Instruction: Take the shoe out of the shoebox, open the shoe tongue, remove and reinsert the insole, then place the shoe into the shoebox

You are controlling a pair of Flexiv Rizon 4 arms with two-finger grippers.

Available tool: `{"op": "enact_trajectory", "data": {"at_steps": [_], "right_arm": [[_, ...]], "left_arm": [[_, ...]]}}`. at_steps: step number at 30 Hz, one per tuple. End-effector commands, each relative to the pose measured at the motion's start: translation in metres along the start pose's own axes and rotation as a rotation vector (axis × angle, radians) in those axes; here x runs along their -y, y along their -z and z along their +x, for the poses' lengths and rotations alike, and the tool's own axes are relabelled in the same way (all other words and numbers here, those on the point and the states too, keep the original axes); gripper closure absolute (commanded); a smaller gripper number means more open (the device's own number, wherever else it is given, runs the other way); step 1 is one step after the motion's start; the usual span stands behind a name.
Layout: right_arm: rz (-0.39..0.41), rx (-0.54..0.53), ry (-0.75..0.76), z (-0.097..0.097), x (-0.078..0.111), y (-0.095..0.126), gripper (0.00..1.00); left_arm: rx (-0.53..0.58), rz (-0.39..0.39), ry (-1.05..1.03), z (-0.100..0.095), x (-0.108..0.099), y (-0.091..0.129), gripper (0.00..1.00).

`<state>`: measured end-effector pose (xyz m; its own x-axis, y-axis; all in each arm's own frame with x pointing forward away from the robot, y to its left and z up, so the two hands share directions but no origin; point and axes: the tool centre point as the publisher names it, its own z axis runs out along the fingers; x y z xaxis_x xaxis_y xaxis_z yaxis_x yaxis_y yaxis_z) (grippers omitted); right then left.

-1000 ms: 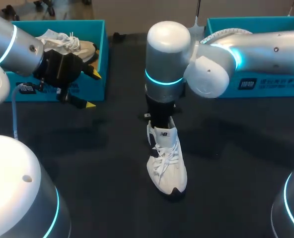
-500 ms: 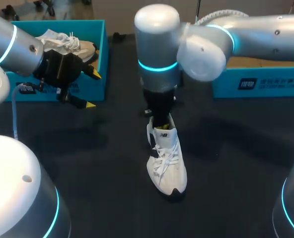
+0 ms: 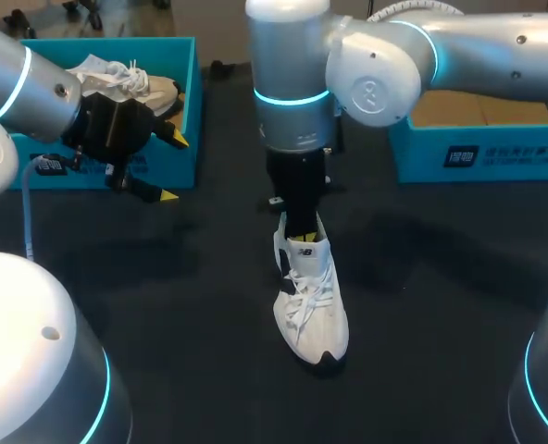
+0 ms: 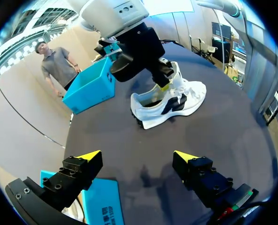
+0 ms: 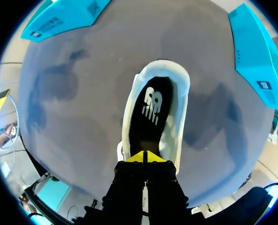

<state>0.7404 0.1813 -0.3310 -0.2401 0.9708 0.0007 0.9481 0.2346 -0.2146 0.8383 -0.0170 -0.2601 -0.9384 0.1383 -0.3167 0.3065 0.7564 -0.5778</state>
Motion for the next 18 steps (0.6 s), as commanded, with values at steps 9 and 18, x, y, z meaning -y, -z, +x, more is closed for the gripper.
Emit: {"op": "enact_trajectory", "data": {"at_steps": [9,18], "right_arm": [[-0.004,-0.078,-0.109,-0.002,0.009,-0.002,0.00],[0.010,-0.110,-0.091,-0.005,0.002,-0.011,0.00]], "left_arm": [[-0.001,-0.003,-0.001,0.000,0.000,0.000,0.00],[-0.001,-0.003,-0.001,0.000,0.000,0.000,0.00]]}}
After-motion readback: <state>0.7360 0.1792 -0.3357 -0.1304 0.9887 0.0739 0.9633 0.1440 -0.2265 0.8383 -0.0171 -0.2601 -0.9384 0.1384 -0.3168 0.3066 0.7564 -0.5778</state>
